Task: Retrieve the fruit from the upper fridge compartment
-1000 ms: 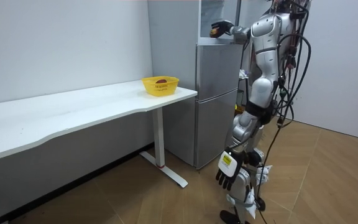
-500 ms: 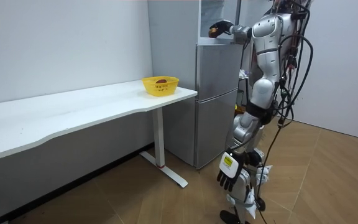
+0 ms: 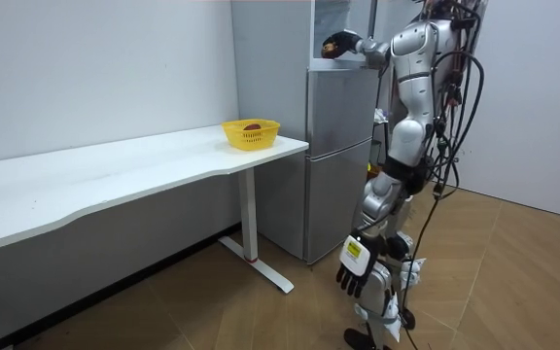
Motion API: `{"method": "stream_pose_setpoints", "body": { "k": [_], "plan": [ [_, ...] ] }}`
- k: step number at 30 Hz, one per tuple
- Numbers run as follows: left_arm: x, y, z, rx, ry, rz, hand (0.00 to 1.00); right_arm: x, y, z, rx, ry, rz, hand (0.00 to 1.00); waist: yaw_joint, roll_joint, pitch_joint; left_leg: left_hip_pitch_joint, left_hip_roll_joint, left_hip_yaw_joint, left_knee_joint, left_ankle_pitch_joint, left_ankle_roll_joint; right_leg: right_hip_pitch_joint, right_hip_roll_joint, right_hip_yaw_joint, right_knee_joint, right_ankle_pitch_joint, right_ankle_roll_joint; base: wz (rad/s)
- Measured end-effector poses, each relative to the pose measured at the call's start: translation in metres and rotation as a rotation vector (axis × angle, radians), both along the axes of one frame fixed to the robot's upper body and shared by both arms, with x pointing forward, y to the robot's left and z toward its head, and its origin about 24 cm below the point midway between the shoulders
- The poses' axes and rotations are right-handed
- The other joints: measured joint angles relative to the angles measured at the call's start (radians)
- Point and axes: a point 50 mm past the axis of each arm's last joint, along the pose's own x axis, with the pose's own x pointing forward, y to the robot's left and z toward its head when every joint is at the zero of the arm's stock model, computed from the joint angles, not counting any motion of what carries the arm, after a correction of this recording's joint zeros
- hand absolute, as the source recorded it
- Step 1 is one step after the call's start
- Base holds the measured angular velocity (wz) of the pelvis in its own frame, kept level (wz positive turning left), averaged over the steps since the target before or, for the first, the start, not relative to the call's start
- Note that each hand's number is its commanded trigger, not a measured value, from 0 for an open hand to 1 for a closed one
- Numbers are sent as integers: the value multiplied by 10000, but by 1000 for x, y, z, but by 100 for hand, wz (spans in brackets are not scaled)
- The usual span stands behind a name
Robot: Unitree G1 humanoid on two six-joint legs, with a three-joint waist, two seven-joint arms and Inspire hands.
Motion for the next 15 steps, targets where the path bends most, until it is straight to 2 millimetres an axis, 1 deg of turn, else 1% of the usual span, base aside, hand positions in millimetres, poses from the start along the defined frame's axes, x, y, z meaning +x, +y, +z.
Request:
{"method": "stream_pose_setpoints", "body": {
  "k": [1, 3, 7, 9, 11, 12, 13, 14, 15],
  "plan": [
    [0, 0, 0, -16, -34, -10, 0, -1, 4, 1, -188, -73, 131, 100, 0, 10, -3, 13, 3, 20, -16, 2, -2, -3, 0, 5, 0, 0, 0, -6],
    [-1, -1, 0, -40, -32, -14, 0, -4, 20, 5, -869, -443, 630, 100, 18, 27, -6, 15, 5, 35, -9, 3, -2, -6, -1, 2, -2, 0, 0, -2],
    [2, -2, -1, -77, -103, -27, 0, -8, 40, 16, -1742, -1166, 990, 100, 3, 43, -7, 16, 0, 41, -1, 2, -1, 4, -1, -3, -23, 0, 0, 0],
    [2, -3, -1, -90, -117, -51, 0, -12, 50, 21, -2459, -1642, 1060, 100, 8, 115, -14, 45, -3, 27, 2, 2, -1, 50, -5, -24, -22, 0, 0, 2],
    [3, -4, -2, -137, -139, -48, 0, -15, 67, 26, -3192, -2343, 1293, 100, 3, 301, 13, 191, -9, 29, -8, 1, -1, 185, -9, -7, -30, 0, 1, 0],
    [3, -5, -2, -161, -148, -36, 0, -17, 72, 27, -3313, -2580, 1370, 100, -4, 338, -14, 202, -9, 30, -9, 1, 0, 200, -10, -6, -29, 0, 1, 0],
    [6, -7, -3, -205, -201, -38, 0, -20, 82, 28, -3412, -3041, 1582, 100, -27, 455, -18, 213, -13, 30, -9, 1, 1, 222, -18, -21, -28, 0, 1, 0],
    [10, -8, -3, -233, -303, -103, 0, -25, 90, 29, -3615, -3361, 1740, 100, -23, 545, 17, 224, -14, 31, 0, 1, 0, 244, -17, -31, -28, 0, 1, 0],
    [13, -8, -3, -247, -404, -133, 0, -29, 100, 30, -3840, -3636, 1954, 100, -20, 629, 20, 232, -14, 29, 5, 2, 0, 252, -18, -40, -18, 0, 0, 0]
  ]
}}
